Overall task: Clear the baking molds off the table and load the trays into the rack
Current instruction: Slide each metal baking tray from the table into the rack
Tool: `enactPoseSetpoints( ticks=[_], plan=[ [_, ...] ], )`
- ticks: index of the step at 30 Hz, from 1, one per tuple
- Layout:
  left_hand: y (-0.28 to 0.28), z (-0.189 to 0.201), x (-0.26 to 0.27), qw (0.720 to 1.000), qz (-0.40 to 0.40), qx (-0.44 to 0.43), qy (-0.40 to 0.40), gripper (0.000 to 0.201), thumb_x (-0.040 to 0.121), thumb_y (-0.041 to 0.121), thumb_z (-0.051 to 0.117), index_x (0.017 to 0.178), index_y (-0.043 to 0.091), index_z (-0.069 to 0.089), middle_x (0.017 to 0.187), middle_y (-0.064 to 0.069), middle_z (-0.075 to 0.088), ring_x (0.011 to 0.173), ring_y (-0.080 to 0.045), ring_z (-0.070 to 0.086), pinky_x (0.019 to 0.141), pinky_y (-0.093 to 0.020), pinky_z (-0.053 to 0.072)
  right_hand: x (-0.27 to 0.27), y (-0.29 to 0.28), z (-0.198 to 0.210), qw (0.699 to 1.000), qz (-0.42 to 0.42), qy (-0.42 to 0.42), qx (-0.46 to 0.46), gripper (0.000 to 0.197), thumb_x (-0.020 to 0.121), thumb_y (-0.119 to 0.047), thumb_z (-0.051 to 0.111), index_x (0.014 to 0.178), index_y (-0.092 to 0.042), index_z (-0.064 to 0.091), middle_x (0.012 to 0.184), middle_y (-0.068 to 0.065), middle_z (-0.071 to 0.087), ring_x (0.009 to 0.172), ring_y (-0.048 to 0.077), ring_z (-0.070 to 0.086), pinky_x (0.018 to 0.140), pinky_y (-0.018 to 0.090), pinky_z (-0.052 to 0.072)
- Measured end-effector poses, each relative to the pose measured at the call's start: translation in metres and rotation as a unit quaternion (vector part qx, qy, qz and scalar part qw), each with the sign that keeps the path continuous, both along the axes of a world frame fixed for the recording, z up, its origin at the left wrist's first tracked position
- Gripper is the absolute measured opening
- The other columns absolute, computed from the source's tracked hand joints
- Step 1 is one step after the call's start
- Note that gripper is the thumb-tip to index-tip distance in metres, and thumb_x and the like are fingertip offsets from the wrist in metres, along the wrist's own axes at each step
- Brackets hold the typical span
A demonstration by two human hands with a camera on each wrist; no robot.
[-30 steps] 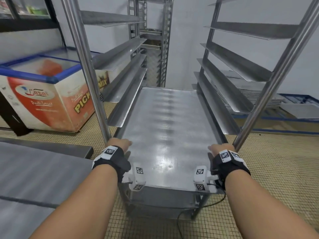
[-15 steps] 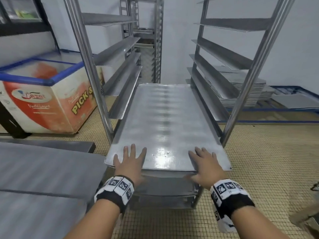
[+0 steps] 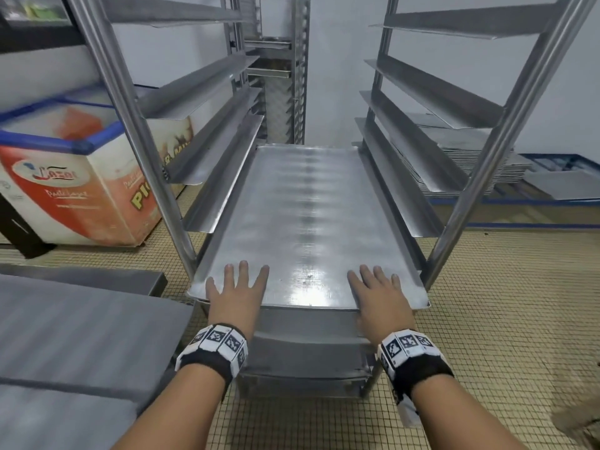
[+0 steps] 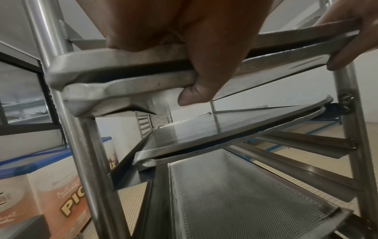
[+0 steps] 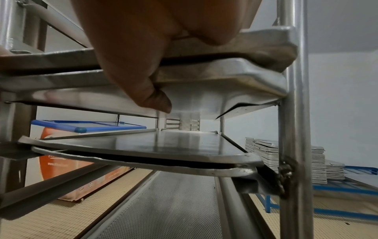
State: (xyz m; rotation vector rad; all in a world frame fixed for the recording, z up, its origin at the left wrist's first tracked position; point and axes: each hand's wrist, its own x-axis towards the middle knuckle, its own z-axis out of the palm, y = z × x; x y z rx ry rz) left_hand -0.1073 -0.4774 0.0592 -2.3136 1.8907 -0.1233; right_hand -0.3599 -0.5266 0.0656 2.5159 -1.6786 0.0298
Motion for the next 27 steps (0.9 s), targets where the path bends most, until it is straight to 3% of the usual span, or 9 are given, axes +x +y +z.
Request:
enactPoseSetpoints(
  ticks=[7,18,27],
  plan=[
    [-0.044,-0.004,0.004,0.999,0.004,-0.031,-0.005,0.105,0.083,-0.008,0.058,0.155,0.035,-0.004,0.165,-0.012,0.001,0.152,-0.035,0.004,0.115,-0.062,0.017,0.004,-0.047,0.001,1.0,0.003,0.002,-0.006,0.084,0.08,-0.032,0.073,0.149,-0.022,0.025,0.154,0.004,0.027,0.143,0.03,0.023,0.117,0.051,0.019],
    [-0.085,-0.011,0.008,0.998,0.021,-0.051,-0.02,0.11,0.08,0.006,0.071,0.153,0.038,-0.003,0.165,-0.007,0.005,0.152,-0.033,0.008,0.115,-0.059,0.02,0.007,-0.085,0.002,1.0,0.0,0.004,0.0,0.089,0.081,-0.038,0.072,0.151,-0.024,0.019,0.159,0.004,0.019,0.147,0.03,0.017,0.119,0.051,0.016],
    [-0.099,-0.011,0.011,0.998,0.018,-0.06,-0.025,0.111,0.079,0.01,0.074,0.153,0.039,-0.003,0.165,-0.006,0.006,0.152,-0.032,0.01,0.116,-0.059,0.021,0.008,-0.101,-0.001,1.0,0.006,-0.006,-0.008,0.089,0.078,-0.037,0.075,0.149,-0.024,0.024,0.155,0.004,0.025,0.144,0.029,0.022,0.119,0.05,0.018]
  ],
)
